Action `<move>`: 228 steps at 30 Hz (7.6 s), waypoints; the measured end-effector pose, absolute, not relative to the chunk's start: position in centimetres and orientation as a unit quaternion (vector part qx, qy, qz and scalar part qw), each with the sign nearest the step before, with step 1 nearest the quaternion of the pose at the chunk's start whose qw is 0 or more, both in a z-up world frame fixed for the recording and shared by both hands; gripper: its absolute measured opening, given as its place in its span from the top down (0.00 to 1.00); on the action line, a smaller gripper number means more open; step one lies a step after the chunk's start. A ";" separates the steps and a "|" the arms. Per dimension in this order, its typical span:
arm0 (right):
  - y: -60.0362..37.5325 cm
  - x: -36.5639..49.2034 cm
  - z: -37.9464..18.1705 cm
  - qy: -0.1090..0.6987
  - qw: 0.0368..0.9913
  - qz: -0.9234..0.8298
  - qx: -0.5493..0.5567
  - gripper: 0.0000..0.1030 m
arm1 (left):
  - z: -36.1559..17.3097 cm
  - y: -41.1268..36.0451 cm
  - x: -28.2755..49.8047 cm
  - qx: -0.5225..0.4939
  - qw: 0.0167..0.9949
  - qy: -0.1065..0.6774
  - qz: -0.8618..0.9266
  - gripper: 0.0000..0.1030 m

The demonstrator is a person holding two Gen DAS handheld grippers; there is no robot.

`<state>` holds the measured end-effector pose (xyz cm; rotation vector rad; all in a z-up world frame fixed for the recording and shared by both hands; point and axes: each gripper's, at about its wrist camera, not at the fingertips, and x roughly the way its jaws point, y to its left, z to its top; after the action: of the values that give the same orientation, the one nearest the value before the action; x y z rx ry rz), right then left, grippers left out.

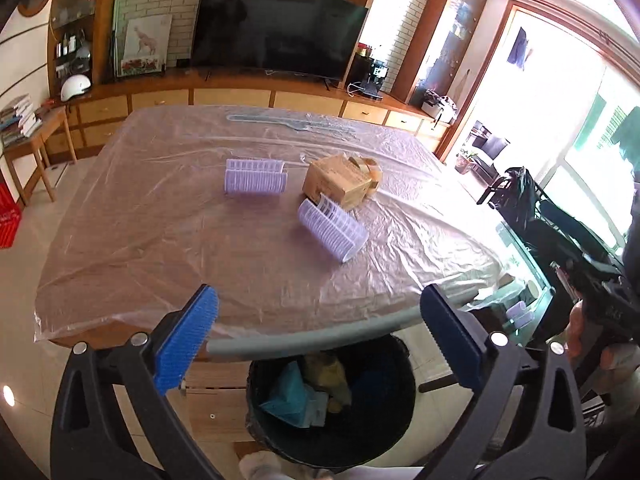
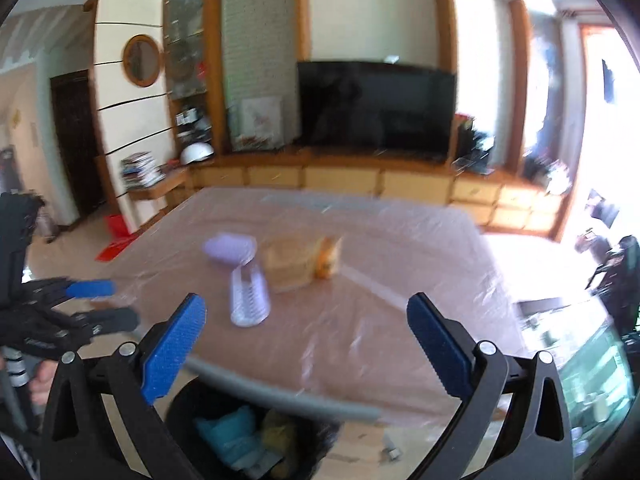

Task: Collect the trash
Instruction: 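Grasp the lavender plastic rack with the left tool while the right tool grasps the tape roll, then carry the lavender rack and tape roll with both tools over the black bin, then open both tools to drop the rack and tape roll into the bin, then grasp the second lavender rack with the left tool while the right tool grasps the cardboard box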

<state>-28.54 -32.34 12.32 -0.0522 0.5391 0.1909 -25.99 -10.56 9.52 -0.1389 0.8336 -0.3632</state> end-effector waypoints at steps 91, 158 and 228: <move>-35.0 -14.6 4.8 0.484 0.829 0.175 0.220 0.66 | 6.2 -13.2 -16.0 -0.062 0.868 0.460 -0.175 0.52; -30.0 -28.3 -1.9 0.573 0.787 0.222 0.061 0.66 | -1.2 -15.6 -28.6 0.110 0.771 0.549 -0.303 0.52; -31.8 -28.3 6.1 0.419 0.887 0.192 -0.012 0.04 | 5.6 -15.0 -26.3 0.093 0.846 0.462 -0.251 0.07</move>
<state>-28.26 -31.83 6.13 -0.0254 0.8718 0.4001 -26.28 -15.01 5.64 0.1954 0.9739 -0.5293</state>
